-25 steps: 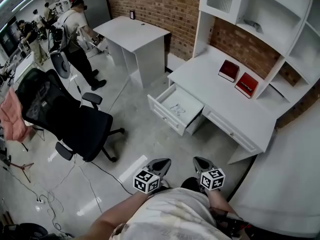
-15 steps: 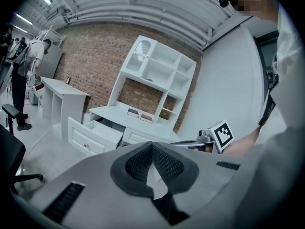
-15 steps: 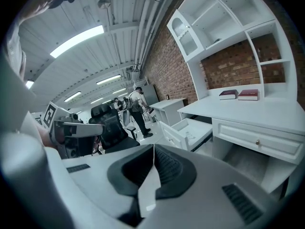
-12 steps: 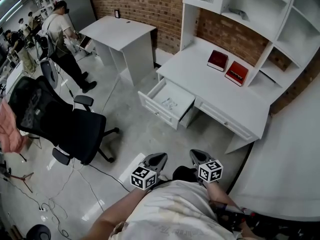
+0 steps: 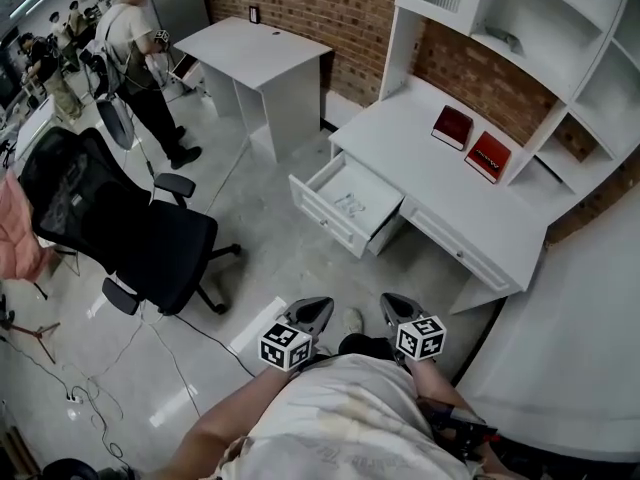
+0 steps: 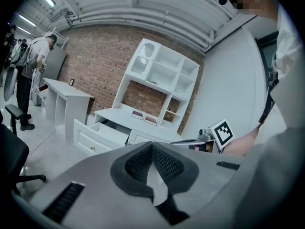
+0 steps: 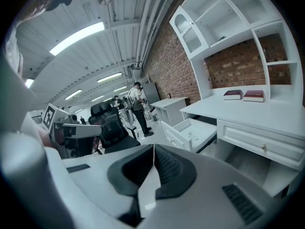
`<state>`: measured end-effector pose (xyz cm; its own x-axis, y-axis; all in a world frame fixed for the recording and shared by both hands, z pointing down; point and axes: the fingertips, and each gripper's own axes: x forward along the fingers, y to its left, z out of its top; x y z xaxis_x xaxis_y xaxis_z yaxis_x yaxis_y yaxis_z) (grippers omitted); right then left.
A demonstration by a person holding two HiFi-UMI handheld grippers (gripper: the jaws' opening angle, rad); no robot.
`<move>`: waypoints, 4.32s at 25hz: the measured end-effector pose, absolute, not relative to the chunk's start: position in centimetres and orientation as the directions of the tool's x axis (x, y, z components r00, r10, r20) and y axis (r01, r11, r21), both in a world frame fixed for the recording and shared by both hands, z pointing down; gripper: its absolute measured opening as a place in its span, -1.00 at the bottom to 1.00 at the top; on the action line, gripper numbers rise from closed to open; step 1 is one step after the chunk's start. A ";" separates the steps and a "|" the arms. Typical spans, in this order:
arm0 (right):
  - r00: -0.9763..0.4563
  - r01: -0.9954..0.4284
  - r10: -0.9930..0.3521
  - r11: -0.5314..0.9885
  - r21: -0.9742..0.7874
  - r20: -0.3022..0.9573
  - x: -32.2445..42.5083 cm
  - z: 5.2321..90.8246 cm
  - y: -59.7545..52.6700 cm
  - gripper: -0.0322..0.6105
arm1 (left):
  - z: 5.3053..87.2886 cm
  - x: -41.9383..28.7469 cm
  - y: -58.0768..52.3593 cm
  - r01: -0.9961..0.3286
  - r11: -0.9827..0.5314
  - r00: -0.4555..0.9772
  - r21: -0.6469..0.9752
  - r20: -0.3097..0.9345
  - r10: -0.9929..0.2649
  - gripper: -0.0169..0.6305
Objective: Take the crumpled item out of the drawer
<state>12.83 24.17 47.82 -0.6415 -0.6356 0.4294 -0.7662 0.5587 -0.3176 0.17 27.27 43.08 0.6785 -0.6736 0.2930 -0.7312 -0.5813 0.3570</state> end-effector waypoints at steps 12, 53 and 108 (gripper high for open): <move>-0.662 -0.747 -0.606 0.581 -0.323 0.441 10.3 48.5 20.2 -0.82 | 43.4 -2.8 24.0 -0.760 -0.554 0.646 0.340 0.299 -0.702 -0.89; -0.711 -0.681 -0.470 0.643 -0.349 0.522 7.9 53.4 -3.8 -0.82 | 46.7 -3.3 1.5 -0.804 -0.465 0.590 0.371 0.402 -0.700 -0.89; -0.677 -0.409 -0.069 0.863 -0.297 0.733 5.0 65.7 -15.1 -0.81 | 52.0 -1.6 -9.3 -0.885 -0.178 0.397 0.431 0.495 -0.773 -0.89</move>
